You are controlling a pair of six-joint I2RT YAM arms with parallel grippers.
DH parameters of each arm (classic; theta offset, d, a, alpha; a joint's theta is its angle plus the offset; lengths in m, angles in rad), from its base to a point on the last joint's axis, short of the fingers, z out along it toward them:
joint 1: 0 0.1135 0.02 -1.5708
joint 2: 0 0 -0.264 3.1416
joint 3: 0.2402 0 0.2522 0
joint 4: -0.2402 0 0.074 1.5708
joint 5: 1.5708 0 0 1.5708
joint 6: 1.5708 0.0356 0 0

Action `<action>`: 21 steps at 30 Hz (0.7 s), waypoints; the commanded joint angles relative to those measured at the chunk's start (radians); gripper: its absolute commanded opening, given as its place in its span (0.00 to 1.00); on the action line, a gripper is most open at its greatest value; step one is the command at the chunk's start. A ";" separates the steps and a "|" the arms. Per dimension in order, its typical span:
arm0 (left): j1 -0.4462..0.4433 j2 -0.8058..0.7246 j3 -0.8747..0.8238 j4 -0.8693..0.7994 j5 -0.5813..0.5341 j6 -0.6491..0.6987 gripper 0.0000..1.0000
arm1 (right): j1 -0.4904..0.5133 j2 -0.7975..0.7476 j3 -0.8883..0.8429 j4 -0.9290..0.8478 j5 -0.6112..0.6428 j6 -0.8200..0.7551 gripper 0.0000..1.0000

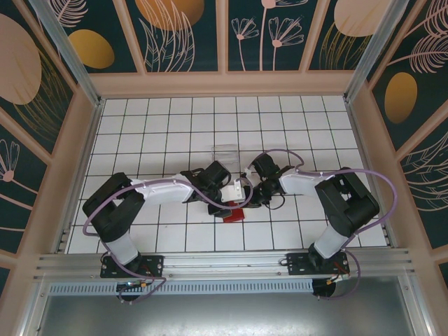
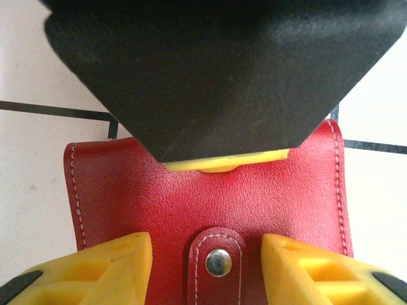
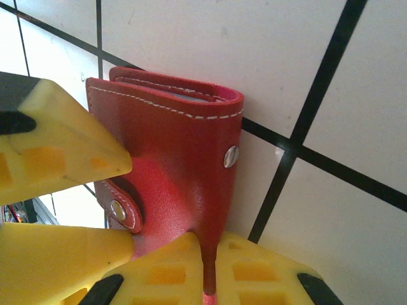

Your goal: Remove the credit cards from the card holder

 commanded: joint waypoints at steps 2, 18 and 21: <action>-0.002 0.044 0.045 -0.047 0.010 0.035 0.48 | -0.003 -0.010 0.005 -0.062 0.018 -0.012 0.10; 0.016 0.032 0.035 -0.039 -0.009 0.028 0.25 | 0.005 -0.016 -0.005 -0.052 0.043 0.025 0.07; 0.017 0.008 0.021 -0.027 -0.017 0.021 0.23 | 0.004 -0.030 -0.013 -0.054 0.072 0.037 0.07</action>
